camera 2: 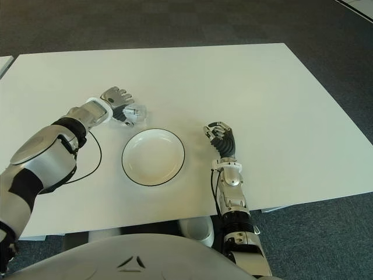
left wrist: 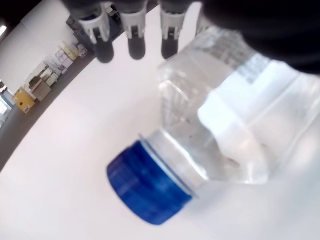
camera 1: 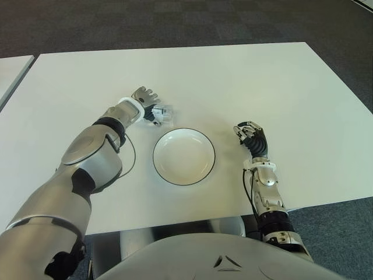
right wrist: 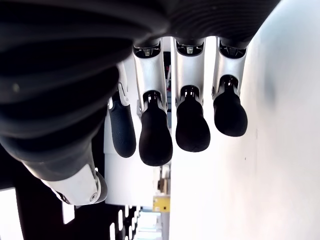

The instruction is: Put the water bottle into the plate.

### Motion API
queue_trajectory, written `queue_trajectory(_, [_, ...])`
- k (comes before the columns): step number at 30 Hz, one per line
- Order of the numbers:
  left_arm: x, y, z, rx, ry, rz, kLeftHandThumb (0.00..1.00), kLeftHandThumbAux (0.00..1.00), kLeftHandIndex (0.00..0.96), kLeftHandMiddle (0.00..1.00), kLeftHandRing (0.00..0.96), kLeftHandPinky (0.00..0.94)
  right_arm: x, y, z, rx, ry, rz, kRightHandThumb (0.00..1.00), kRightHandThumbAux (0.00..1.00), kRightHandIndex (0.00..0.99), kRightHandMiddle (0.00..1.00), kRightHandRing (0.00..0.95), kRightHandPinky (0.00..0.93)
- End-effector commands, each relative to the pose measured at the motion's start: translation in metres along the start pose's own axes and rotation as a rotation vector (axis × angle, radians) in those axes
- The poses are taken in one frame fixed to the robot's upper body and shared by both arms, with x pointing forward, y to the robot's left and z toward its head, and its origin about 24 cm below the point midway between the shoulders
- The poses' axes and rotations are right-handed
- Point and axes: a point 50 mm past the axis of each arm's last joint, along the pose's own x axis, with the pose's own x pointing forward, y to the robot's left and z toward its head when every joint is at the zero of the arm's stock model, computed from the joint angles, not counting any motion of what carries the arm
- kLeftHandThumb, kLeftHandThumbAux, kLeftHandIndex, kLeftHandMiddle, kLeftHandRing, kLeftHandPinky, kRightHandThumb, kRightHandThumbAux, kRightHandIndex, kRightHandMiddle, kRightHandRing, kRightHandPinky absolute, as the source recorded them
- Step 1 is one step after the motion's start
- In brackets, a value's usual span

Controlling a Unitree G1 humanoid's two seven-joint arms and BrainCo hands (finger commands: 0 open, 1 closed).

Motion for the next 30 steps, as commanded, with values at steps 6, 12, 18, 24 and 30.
queue_trajectory(6, [-0.0006, -0.0162, 0.0184, -0.08, -0.037, -0.063, 0.511, 0.22, 0.0, 0.0, 0.0, 0.0, -0.0034, -0.0017, -0.0036, 0.01, 0.009, -0.002, 0.701, 0.731, 0.439, 0.764, 0.75, 0.73])
queue_trajectory(12, [-0.0002, -0.0153, 0.0201, -0.113, -0.039, -0.056, 0.532, 0.241, 0.0, 0.0, 0.0, 0.0, -0.0037, -0.0021, -0.0037, 0.01, 0.007, 0.002, 0.702, 0.731, 0.439, 0.761, 0.748, 0.737])
queue_trajectory(18, [0.0003, -0.0147, 0.0214, -0.135, -0.036, -0.053, 0.551, 0.259, 0.0, 0.0, 0.0, 0.0, -0.0039, -0.0024, -0.0042, 0.009, 0.013, 0.002, 0.701, 0.731, 0.439, 0.763, 0.75, 0.729])
queue_trajectory(24, [0.0006, -0.0143, 0.022, -0.179, -0.028, -0.054, 0.565, 0.279, 0.0, 0.0, 0.0, 0.0, -0.0037, -0.0027, -0.0047, 0.009, 0.019, -0.004, 0.701, 0.731, 0.439, 0.766, 0.751, 0.724])
queue_trajectory(30, [0.0007, -0.0152, 0.0216, -0.211, -0.018, -0.077, 0.586, 0.315, 0.0, 0.003, 0.019, 0.05, -0.0037, -0.0029, -0.0047, 0.012, 0.022, -0.006, 0.701, 0.73, 0.439, 0.764, 0.749, 0.723])
